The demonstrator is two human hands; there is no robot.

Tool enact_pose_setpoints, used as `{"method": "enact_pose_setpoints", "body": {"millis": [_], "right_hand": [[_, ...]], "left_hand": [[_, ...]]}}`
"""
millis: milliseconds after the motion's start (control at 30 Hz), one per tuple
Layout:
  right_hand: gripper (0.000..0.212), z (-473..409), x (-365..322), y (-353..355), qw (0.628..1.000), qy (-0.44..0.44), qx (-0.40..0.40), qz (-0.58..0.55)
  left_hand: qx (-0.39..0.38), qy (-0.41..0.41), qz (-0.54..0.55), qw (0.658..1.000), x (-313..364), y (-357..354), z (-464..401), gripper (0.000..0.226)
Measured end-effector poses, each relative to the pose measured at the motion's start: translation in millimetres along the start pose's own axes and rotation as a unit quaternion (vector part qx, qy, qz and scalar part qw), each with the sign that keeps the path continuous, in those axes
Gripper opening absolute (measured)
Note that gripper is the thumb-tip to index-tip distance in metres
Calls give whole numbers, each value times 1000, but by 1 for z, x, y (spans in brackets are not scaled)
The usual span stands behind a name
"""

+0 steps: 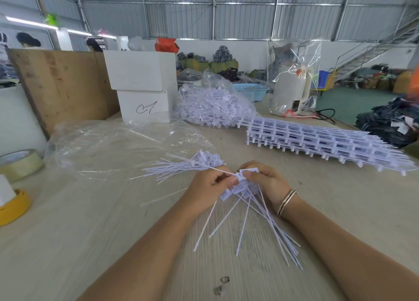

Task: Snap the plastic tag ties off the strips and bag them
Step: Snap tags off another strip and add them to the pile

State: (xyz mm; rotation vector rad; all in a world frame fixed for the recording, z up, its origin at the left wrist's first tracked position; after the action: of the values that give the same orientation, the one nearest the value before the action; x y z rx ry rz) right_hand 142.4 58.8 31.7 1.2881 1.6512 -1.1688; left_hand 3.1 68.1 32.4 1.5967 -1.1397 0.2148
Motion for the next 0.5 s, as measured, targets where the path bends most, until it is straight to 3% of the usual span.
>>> {"method": "enact_pose_setpoints", "body": {"millis": [167, 233, 300, 333, 400, 467, 500], "right_hand": [[12, 1, 3, -2, 997, -29, -24, -65], [8, 0, -1, 6, 989, -35, 17, -141], [19, 0, -5, 18, 990, -24, 59, -128], [22, 0, -6, 19, 996, -20, 55, -70], [14, 0, 0, 14, 983, -30, 24, 177], [5, 0, 8, 8, 906, -41, -12, 422], [7, 0, 9, 4, 886, -36, -23, 462]], "left_hand": [[-11, -1, 48, 999, 4, 0, 1, 26], [-2, 7, 96, 995, 3, 6, 2, 20], [21, 13, 128, 991, -2, 16, 2, 15], [38, 13, 134, 990, -4, 21, 3, 15], [68, 30, 153, 985, -8, 25, 5, 14], [91, 58, 146, 983, -13, 24, 6, 16], [99, 71, 124, 985, -16, 24, 6, 19]]}}
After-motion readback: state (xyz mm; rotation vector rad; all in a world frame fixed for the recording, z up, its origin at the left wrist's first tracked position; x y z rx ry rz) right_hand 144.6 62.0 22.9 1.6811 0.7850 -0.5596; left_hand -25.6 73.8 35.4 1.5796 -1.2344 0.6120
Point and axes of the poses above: each hand's wrist, its own z-axis away from the middle knuckle, its own y-axis out of the back of the hand, x = y × z, the point moved 7 cm from there along -z, towards the middle knuckle, and after that the axes turned 14 degrees about -z, right-handed, at the moved point
